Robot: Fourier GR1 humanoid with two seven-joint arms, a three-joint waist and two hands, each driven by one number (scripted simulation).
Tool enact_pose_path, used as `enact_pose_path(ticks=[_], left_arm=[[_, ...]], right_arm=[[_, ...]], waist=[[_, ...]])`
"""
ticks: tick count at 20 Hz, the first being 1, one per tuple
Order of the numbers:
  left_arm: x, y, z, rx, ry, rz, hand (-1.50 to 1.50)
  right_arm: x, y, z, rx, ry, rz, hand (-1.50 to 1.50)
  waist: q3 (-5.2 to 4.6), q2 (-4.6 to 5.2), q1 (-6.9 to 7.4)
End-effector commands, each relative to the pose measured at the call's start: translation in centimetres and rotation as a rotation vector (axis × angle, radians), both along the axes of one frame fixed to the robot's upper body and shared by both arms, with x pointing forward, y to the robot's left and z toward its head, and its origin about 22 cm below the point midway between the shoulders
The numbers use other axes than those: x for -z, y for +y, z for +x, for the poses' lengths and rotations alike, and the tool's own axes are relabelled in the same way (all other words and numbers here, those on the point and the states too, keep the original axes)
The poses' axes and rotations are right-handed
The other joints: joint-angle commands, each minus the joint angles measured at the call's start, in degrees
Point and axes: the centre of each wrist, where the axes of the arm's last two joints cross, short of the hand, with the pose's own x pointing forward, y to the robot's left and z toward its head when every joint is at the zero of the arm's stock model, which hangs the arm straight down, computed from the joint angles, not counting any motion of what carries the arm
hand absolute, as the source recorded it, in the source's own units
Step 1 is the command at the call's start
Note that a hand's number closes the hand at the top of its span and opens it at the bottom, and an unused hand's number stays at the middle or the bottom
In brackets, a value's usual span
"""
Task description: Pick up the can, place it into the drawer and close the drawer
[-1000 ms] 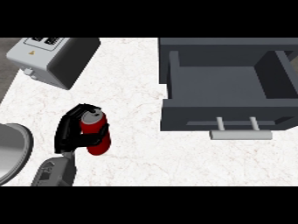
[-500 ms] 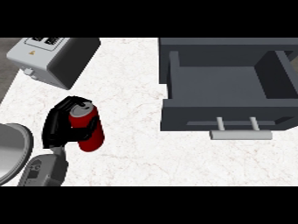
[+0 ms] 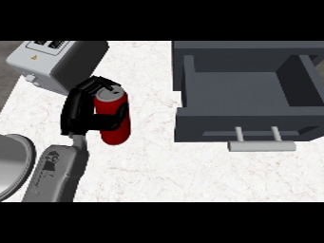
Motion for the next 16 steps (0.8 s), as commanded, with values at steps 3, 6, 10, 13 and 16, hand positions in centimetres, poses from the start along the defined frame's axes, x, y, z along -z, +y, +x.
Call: enact_pose_path(ticks=[3,6,10,13,16], left_arm=[[-5.4,-4.8,1.7,0.039,-0.025,0.003,1.50],[-9.6,-7.6,2.3,0.088,-0.016,0.033,1.50],[-11.4,-9.4,3.1,0.090,-0.043,0.064,1.50],[-11.8,-10.9,2.3,0.127,-0.068,0.057,1.50],[-15.1,-13.6,4.5,0.107,-0.079,0.075,1.50]], right_arm=[[-1.6,0.8,0.5,0.005,0.006,-0.007,-1.50],[-0.7,-0.5,0.0,0.011,-0.010,-0.031,-1.50],[-1.3,-0.5,-0.8,0.001,-0.020,0.000,-1.50],[-1.2,-0.8,-0.4,0.027,0.002,-0.010,-1.50],[-1.0,-0.1,-0.4,0.005,-0.004,-0.008,-1.50]], waist=[[-0.03,0.03,-0.01],[0.02,-0.04,-0.31],[0.00,0.00,-0.51],[-0.02,0.00,-0.27],[-0.01,0.10,-0.79]])
